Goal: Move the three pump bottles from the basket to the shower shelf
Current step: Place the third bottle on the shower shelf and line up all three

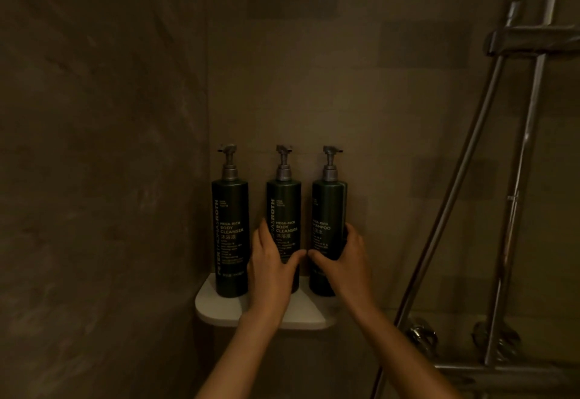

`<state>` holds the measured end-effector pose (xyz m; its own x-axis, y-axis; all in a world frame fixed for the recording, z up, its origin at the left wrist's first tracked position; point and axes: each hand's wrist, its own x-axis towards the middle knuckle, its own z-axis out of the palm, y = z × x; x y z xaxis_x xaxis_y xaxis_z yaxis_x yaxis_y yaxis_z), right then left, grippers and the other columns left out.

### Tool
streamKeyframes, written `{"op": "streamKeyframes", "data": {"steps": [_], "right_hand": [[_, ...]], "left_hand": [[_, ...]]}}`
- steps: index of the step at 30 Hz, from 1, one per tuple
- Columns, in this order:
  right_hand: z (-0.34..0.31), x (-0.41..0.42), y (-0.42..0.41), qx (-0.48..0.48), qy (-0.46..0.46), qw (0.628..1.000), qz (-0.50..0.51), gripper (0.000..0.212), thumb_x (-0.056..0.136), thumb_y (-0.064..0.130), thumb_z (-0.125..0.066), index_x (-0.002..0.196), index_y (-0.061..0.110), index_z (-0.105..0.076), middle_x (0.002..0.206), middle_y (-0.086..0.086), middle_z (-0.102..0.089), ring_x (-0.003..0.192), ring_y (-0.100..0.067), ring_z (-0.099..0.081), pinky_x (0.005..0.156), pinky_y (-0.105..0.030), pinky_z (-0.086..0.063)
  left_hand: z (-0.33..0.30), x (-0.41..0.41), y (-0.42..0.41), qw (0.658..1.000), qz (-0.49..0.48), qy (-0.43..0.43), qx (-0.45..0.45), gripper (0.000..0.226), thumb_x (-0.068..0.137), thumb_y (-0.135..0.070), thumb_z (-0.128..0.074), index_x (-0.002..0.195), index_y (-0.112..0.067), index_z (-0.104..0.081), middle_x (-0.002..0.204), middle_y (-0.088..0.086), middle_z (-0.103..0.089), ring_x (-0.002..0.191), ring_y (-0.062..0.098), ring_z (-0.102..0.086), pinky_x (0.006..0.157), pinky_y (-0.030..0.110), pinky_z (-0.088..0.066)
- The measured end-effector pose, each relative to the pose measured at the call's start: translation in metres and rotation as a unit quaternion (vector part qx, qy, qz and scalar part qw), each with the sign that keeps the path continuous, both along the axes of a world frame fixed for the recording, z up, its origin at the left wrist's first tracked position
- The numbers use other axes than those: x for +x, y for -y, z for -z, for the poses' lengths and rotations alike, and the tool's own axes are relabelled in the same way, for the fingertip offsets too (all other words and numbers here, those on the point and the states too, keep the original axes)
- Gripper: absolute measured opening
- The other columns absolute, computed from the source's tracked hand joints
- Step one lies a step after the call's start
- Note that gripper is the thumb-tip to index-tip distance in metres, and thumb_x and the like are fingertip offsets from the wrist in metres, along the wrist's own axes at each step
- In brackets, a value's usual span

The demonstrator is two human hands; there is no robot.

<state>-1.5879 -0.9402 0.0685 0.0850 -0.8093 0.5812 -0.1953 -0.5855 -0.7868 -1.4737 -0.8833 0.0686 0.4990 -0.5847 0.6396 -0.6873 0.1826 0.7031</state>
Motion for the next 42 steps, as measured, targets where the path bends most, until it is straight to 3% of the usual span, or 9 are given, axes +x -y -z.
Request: {"op": "streamKeyframes", "data": {"steps": [6, 10, 14, 21, 28, 34, 42], "right_hand": [[-0.002, -0.001, 0.006, 0.011, 0.009, 1.000, -0.008, 0.082, 0.064, 0.021, -0.084, 0.134, 0.020, -0.041, 0.120, 0.005, -0.044, 0.106, -0.012, -0.052, 0.089, -0.031, -0.048], [-0.002, -0.001, 0.008, 0.015, 0.014, 1.000, -0.009, 0.078, 0.064, 0.022, -0.084, 0.132, 0.019, -0.044, 0.119, 0.004, -0.043, 0.105, -0.013, -0.052, 0.092, -0.035, -0.049], [0.004, -0.002, 0.012, 0.023, 0.015, 0.999, -0.017, 0.078, 0.064, 0.027, -0.083, 0.131, 0.022, -0.044, 0.127, -0.003, -0.051, 0.110, -0.017, -0.057, 0.094, -0.043, -0.051], [0.002, -0.002, 0.010, 0.009, 0.002, 1.000, -0.003, 0.079, 0.068, 0.028, -0.083, 0.134, 0.018, -0.042, 0.118, 0.007, -0.043, 0.111, -0.015, -0.052, 0.095, -0.037, -0.049], [0.002, -0.001, 0.014, 0.007, 0.000, 1.000, -0.002, 0.079, 0.067, 0.026, -0.083, 0.134, 0.017, -0.043, 0.128, -0.002, -0.047, 0.116, -0.019, -0.053, 0.096, -0.038, -0.049], [0.002, -0.002, 0.013, 0.010, -0.002, 1.000, -0.010, 0.078, 0.068, 0.027, -0.083, 0.134, 0.017, -0.043, 0.126, 0.001, -0.045, 0.116, -0.019, -0.053, 0.098, -0.042, -0.049], [0.000, 0.000, 0.010, 0.004, -0.003, 1.000, -0.002, 0.074, 0.070, 0.022, -0.081, 0.133, 0.015, -0.044, 0.117, 0.007, -0.040, 0.114, -0.019, -0.053, 0.096, -0.037, -0.048]], "left_hand": [[0.001, 0.003, 0.000, 0.999, 0.048, -0.008, 0.014, 0.087, 0.083, -0.032, -0.067, 0.150, -0.022, -0.012, 0.147, 0.004, -0.037, 0.133, 0.019, -0.039, 0.109, 0.043, -0.036], [0.004, 0.002, -0.002, 0.999, 0.039, -0.009, -0.005, 0.082, 0.083, -0.030, -0.066, 0.148, -0.019, -0.018, 0.145, 0.003, -0.038, 0.131, 0.017, -0.040, 0.107, 0.035, -0.036], [0.005, 0.003, -0.001, 0.999, 0.050, -0.017, -0.001, 0.079, 0.084, -0.027, -0.066, 0.148, -0.019, -0.020, 0.144, 0.003, -0.038, 0.130, 0.018, -0.041, 0.108, 0.038, -0.037], [0.004, 0.004, 0.000, 0.997, 0.062, -0.045, 0.007, 0.079, 0.085, -0.025, -0.065, 0.149, -0.019, -0.019, 0.149, 0.003, -0.036, 0.135, 0.019, -0.037, 0.112, 0.039, -0.033], [0.004, 0.005, -0.003, 0.999, 0.040, -0.032, -0.005, 0.075, 0.084, -0.024, -0.066, 0.147, -0.018, -0.025, 0.145, 0.002, -0.038, 0.133, 0.018, -0.038, 0.111, 0.038, -0.034], [0.004, 0.006, -0.003, 0.999, 0.039, -0.034, -0.003, 0.075, 0.083, -0.024, -0.067, 0.146, -0.018, -0.026, 0.145, 0.003, -0.039, 0.132, 0.018, -0.040, 0.110, 0.039, -0.037], [0.003, 0.006, -0.004, 0.998, 0.045, -0.033, 0.001, 0.075, 0.083, -0.024, -0.067, 0.146, -0.018, -0.027, 0.145, 0.002, -0.039, 0.132, 0.018, -0.040, 0.110, 0.039, -0.036]]}}
